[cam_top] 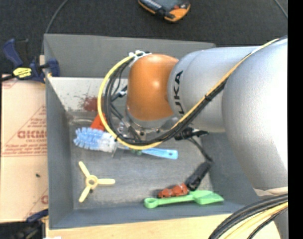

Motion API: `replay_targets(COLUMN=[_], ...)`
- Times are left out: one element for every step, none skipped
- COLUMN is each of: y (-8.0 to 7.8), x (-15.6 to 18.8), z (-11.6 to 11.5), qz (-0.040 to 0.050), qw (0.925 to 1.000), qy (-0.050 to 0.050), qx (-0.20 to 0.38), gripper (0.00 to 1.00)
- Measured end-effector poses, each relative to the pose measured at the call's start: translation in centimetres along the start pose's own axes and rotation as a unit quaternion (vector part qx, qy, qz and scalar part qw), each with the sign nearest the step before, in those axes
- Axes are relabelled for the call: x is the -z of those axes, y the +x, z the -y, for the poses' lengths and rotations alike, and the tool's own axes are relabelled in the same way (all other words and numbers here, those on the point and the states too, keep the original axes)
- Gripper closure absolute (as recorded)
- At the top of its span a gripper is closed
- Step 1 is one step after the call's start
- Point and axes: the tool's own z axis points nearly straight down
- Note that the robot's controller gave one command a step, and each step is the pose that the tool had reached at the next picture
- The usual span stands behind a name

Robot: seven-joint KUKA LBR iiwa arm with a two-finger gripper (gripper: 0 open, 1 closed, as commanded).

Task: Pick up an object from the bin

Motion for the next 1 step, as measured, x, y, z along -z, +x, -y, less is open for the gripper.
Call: replay_targets(y=[-0.09], x=[1.73], z=[0.02], qz=[0.0009], qw=[1.0000], qy=[-0.001], qx=[0.000], gripper=[1.00])
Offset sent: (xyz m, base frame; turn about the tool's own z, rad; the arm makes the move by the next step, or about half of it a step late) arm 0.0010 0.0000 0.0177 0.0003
